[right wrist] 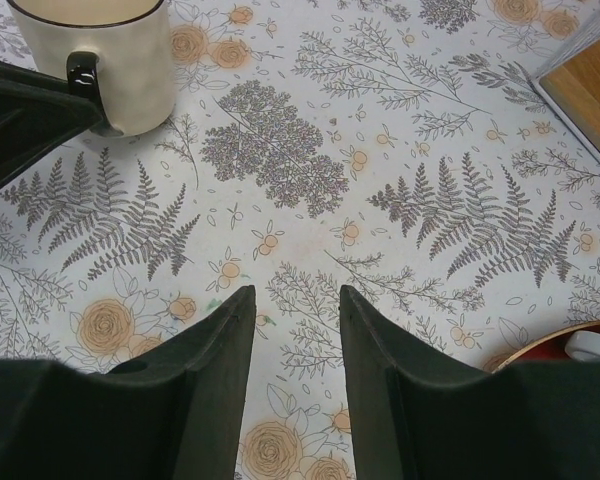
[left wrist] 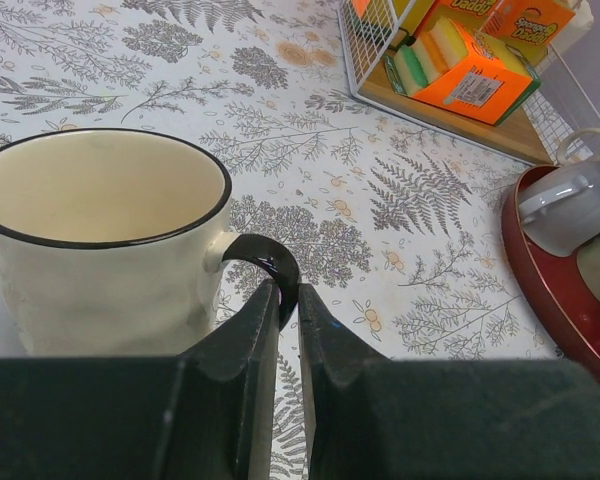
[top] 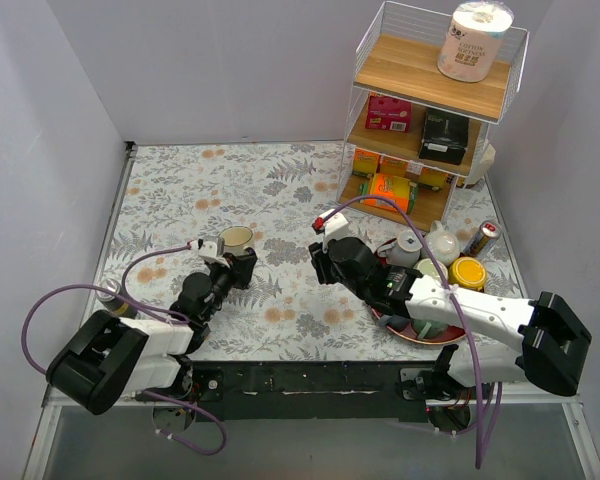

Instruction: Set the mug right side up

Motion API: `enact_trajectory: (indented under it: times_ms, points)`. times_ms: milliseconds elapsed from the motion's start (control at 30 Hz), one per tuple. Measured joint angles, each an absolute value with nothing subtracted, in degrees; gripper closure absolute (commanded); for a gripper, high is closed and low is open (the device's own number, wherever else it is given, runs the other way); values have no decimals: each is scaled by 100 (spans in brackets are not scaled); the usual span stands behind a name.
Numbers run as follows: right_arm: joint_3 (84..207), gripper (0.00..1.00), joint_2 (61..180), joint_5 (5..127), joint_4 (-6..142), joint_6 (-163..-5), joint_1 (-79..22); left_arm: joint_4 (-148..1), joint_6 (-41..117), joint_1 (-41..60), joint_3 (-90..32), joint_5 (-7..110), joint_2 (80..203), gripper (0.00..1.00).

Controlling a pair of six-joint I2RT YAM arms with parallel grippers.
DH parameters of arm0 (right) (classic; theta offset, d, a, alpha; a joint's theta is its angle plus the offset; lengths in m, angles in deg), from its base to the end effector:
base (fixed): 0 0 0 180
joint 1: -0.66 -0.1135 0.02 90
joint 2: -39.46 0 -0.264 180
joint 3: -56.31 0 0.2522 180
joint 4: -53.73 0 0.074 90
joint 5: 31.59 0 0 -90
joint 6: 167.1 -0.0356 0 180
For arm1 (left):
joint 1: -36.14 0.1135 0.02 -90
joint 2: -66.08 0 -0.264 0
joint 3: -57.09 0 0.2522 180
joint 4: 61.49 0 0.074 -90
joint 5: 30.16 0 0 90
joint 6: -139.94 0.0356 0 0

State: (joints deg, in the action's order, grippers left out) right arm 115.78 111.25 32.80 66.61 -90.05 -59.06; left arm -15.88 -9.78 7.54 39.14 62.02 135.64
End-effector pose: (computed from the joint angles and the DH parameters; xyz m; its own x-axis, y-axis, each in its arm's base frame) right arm 0.1544 0.2340 0.2653 -0.3395 -0.1808 -0.9231 -0.5186 0.8547 0.0234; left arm 0.1704 -0.0914 0.1517 -0.4307 -0.7481 -0.5049 0.1452 0.4947 -0.8568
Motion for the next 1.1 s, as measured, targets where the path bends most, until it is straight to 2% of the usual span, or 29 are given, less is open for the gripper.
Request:
enact_trajectory:
  times_ms: [33,100,233,333,367,400,467,500,633,700,933,967,1033,1100]
  points:
    - [11578,53,11134,3280,6658,-9022,-5906,-1538,-987,743,3925,6221,13593,95]
    - [11578,53,11175,3280,6658,-9044,-5904,-1407,-1015,697,3958,6296,13669,88]
    - [11578,52,11243,3272,6661,-9068,-5902,-1306,-1085,566,3995,6442,13779,84]
    - [11578,51,11247,3237,6658,-9068,-5902,-1321,-1155,476,3997,6575,13814,77]
    - [11578,51,11247,3211,6658,-9068,-5902,-1339,-1199,450,3997,6656,13816,73]
    - [11578,51,11247,3182,6656,-9068,-5902,-1363,-1227,432,3997,6713,13814,63]
    - [11578,50,11247,3136,6654,-9068,-5902,-1496,-1332,386,3997,6857,13792,56]
    - [11576,50,11247,3123,6654,-9068,-5900,-1588,-1376,369,3999,6932,13761,49]
    - [11565,50,11247,3064,6639,-9068,-5896,-1960,-1555,338,4008,7203,13532,36]
    - [11561,49,11247,3040,6623,-9068,-5893,-2143,-1621,338,4008,7323,13431,32]
    - [11547,47,11247,3001,6606,-9099,-5882,-3795,-1986,332,3654,7561,12605,18]
    - [11537,46,11245,3001,6604,-9116,-5874,-4091,-2058,330,3507,7581,12443,10]
    - [11526,42,11232,2988,6613,-9171,-5865,-4783,-2182,327,3140,7598,12166,2]
    - [11523,40,11203,2972,6610,-9210,-5861,-5441,-2346,327,2716,7596,12015,2]
